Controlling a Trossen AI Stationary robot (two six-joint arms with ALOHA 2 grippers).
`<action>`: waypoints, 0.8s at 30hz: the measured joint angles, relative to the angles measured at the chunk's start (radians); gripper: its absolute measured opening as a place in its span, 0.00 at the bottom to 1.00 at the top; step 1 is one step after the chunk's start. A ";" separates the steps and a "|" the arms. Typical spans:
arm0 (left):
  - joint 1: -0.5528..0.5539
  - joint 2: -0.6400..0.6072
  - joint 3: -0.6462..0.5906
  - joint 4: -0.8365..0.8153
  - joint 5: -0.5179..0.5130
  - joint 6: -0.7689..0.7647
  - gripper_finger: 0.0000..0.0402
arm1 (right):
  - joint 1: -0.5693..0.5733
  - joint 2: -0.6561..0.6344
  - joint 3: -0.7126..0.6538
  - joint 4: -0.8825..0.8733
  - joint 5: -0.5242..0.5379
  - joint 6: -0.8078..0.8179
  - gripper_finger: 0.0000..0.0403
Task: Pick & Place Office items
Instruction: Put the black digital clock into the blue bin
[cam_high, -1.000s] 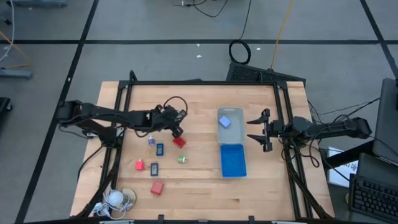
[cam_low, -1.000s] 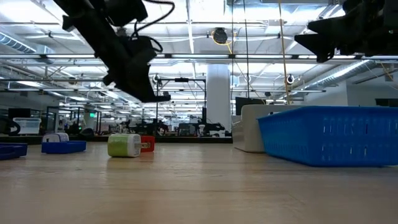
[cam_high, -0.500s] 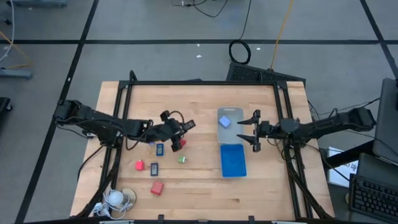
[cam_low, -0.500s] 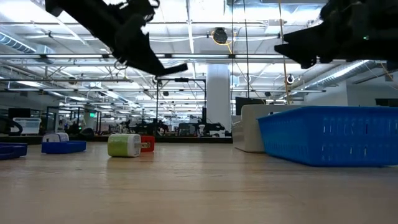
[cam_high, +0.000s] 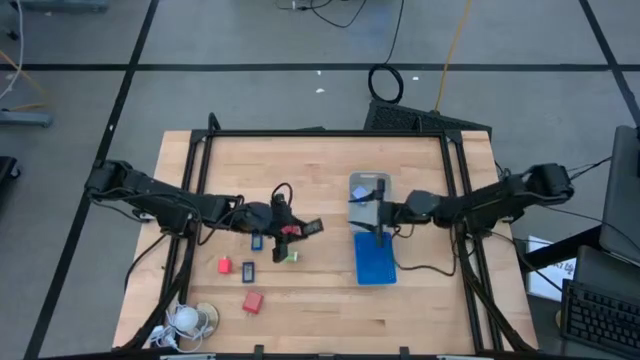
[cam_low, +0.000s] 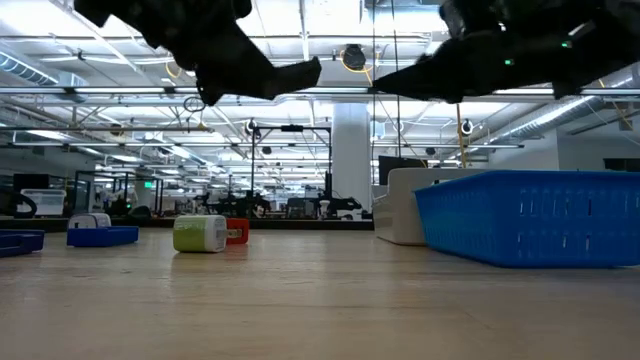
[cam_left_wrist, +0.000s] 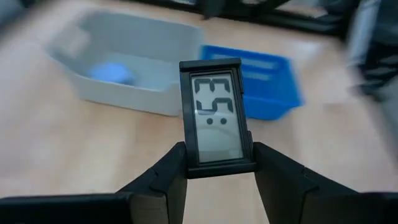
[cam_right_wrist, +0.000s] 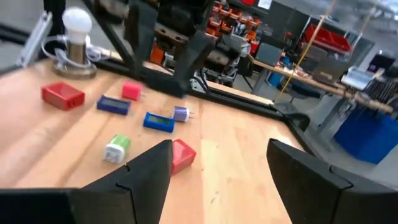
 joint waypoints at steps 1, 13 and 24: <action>0.007 0.000 0.000 0.009 0.050 -0.034 0.39 | 0.000 0.025 0.022 0.000 0.000 -0.028 0.62; 0.082 0.000 0.000 0.060 0.283 -0.160 0.39 | 0.054 0.236 0.210 0.001 -0.005 -0.249 0.62; 0.125 0.000 0.000 0.072 0.324 -0.185 0.41 | 0.068 0.310 0.305 0.001 -0.033 -0.299 0.62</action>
